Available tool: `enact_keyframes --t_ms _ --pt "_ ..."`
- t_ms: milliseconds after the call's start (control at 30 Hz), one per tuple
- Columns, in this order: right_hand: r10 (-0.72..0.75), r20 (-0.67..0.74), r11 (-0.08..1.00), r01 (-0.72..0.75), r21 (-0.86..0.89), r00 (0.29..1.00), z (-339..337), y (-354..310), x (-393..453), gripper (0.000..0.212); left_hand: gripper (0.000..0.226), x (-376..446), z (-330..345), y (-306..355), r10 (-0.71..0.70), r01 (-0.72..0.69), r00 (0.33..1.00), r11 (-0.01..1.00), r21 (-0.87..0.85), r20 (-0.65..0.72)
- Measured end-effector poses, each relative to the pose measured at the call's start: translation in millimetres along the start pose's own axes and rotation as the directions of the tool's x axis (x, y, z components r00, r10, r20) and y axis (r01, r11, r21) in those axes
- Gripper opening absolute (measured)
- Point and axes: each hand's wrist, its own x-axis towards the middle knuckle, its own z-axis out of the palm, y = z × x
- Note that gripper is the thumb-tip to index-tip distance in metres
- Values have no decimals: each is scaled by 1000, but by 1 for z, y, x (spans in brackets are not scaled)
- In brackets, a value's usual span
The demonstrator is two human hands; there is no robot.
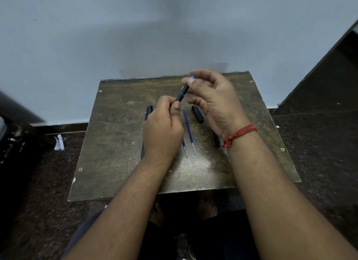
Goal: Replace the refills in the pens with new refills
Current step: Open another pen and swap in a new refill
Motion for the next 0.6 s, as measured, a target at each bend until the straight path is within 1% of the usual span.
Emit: enact_keyframes --t_ms 67,133,233,333,400,467,600 --pt "-16 -46 996 12 -84 999 2 2 0 14 12 -1 0 0 13 -13 1000 1000 -7 1" --pt "-21 -63 993 13 -117 998 3 4 0 11 11 -1 1 0 26 -26 1000 999 -29 9" --pt "-18 -73 996 11 -88 997 1 2 1 7 14 -1 2 -1 28 -27 999 998 -61 17" --pt "18 -59 1000 -19 -5 998 -1 -2 0 15 19 0 2 -1 25 -22 999 996 -83 36" --pt "27 -42 999 -26 34 999 0 -2 0 13 20 -1 2 0 23 -19 999 996 -87 45" --pt "15 -54 1000 -14 15 998 1 -1 1 5 21 -1 2 0 28 -23 998 996 -86 50" --pt "-15 -80 998 10 -68 997 0 3 1 8 22 -1 2 1 46 -42 997 997 -71 56"
